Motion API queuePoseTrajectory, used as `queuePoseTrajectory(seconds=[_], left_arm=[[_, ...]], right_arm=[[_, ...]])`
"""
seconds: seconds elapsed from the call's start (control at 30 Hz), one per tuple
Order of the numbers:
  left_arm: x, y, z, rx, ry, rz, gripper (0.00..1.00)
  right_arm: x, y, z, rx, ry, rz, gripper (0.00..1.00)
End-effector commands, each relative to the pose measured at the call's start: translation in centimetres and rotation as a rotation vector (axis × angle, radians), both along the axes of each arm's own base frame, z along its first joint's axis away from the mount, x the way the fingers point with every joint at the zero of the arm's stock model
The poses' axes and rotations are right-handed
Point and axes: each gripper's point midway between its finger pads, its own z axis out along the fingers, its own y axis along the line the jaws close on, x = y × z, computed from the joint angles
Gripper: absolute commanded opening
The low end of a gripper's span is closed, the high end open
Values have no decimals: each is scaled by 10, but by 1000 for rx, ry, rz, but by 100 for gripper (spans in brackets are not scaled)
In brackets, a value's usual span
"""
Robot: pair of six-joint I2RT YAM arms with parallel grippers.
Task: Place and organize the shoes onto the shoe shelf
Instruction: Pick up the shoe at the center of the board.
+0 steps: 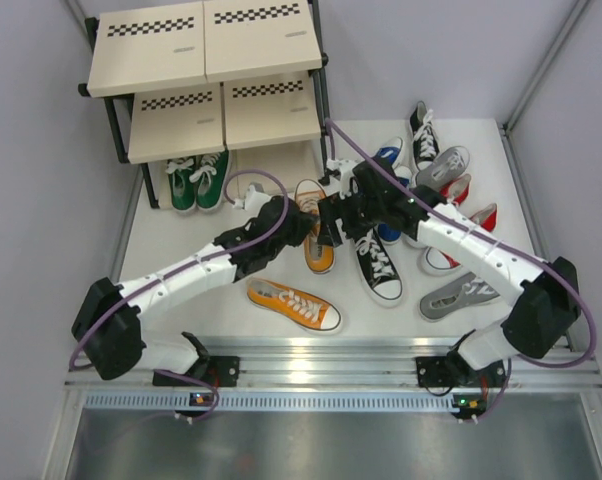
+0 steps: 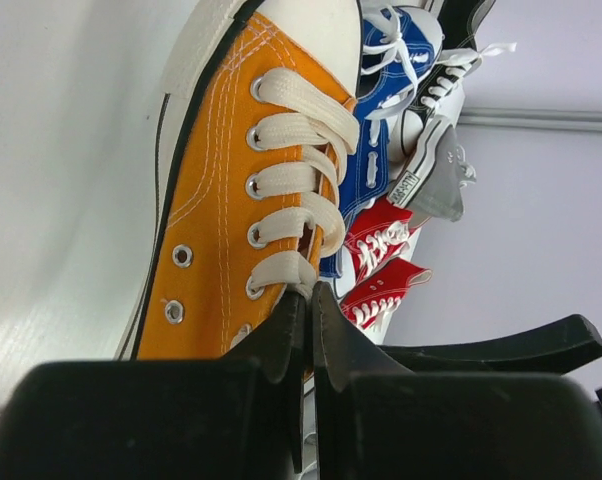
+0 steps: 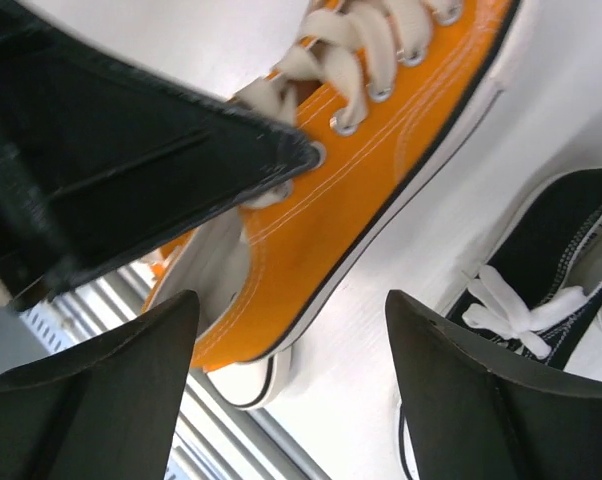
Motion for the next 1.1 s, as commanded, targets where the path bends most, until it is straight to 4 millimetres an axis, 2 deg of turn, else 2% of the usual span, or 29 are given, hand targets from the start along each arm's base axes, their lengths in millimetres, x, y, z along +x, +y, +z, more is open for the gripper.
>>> queuePoseTrajectory(seconds=[0.0, 0.1, 0.23, 0.33, 0.43, 0.47, 0.7, 0.73, 0.83, 0.9, 0.97, 1.07], left_arm=[[9, -9, 44, -178, -91, 78, 0], [6, -12, 46, -193, -92, 85, 0], [4, -7, 46, -206, -92, 110, 0], [3, -3, 46, -222, -91, 130, 0], [2, 1, 50, -233, -98, 140, 0], [1, 2, 49, -236, -97, 143, 0], [-5, 7, 51, -251, -97, 137, 0], [-6, 7, 51, -252, -98, 136, 0], [-8, 11, 50, -259, -99, 144, 0], [-10, 14, 49, -256, -100, 148, 0], [-9, 15, 47, -259, -98, 157, 0], [-7, 16, 46, -252, -101, 171, 0]], right_arm=[[22, 0, -4, -29, -58, -83, 75], [30, 2, -11, -51, -61, -102, 66], [32, 5, -16, -50, -45, -106, 58], [38, 1, -23, -79, -51, -140, 52], [44, -3, -23, -100, -82, -151, 40], [46, -4, -23, -106, -91, -144, 35], [57, -6, -38, -110, -82, -88, 18], [58, -7, -41, -114, -85, -64, 13], [57, -6, -44, -108, -87, -3, 7], [54, -3, -48, -102, -78, 28, 7], [53, -1, -49, -99, -81, 52, 15], [52, 2, -53, -111, -81, 57, 39]])
